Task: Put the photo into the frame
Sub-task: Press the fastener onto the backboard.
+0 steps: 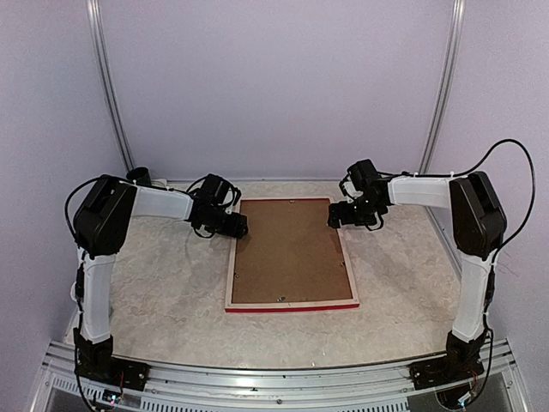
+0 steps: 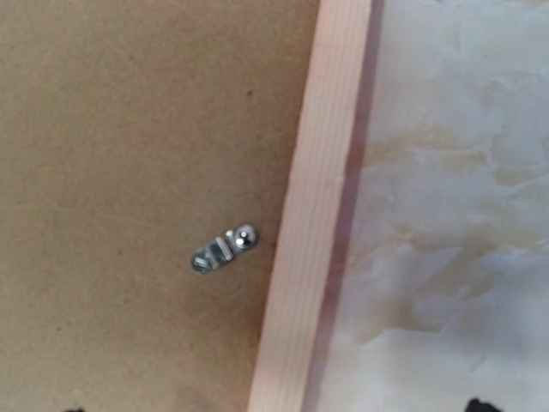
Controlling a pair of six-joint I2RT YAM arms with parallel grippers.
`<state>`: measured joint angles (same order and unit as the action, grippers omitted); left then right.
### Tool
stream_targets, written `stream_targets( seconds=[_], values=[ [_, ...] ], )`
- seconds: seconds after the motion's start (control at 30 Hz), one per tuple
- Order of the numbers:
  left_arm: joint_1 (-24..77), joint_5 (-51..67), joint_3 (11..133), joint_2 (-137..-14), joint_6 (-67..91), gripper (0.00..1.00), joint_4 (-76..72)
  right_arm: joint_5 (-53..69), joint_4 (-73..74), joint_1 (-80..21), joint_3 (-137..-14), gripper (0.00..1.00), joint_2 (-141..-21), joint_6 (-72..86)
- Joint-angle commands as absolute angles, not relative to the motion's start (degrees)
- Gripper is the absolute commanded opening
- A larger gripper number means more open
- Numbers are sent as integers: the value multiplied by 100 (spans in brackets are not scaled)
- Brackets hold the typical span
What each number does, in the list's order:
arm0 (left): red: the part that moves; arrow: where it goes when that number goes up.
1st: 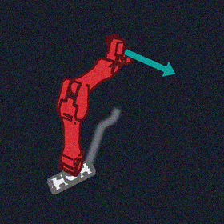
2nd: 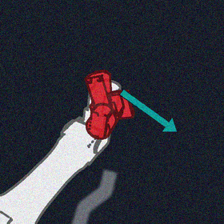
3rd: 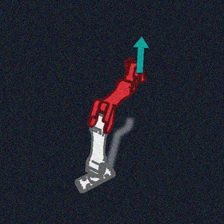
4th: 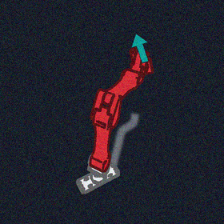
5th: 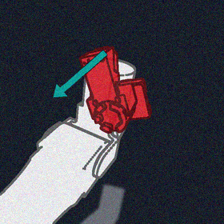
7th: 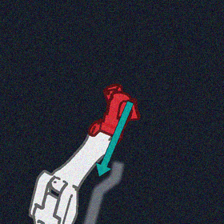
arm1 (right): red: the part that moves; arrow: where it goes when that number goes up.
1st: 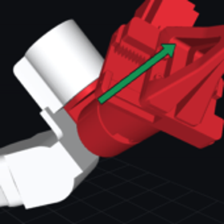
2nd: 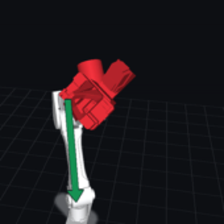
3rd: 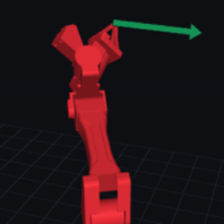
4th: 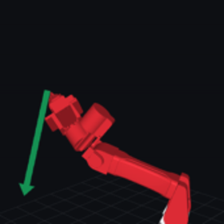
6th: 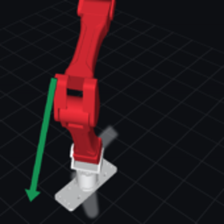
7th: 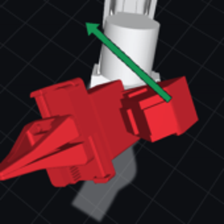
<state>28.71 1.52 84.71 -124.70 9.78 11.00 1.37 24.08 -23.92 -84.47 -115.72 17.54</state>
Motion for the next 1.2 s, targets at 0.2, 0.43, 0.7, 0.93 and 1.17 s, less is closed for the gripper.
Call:
stream_targets(
  seconds=[0.2,0.43,0.7,0.93,1.17],
  values=[
    [2901,-184,8616,-12606,1033,58,1304,220,2394,-2364,-8365,95,-11549,1782],
    [2887,-150,8650,-12629,1187,50,1270,267,2363,-2364,-8367,95,-11549,1802],
    [2892,-114,8697,-12661,1467,42,1240,323,2332,-2364,-8376,95,-11547,1819],
    [2900,-106,8701,-12653,1564,35,1231,325,2329,-2363,-8376,95,-11522,1820],
    [2900,-35,8687,-12652,1565,26,1226,330,2305,-2364,-8367,95,-11522,1825]
  ],
)
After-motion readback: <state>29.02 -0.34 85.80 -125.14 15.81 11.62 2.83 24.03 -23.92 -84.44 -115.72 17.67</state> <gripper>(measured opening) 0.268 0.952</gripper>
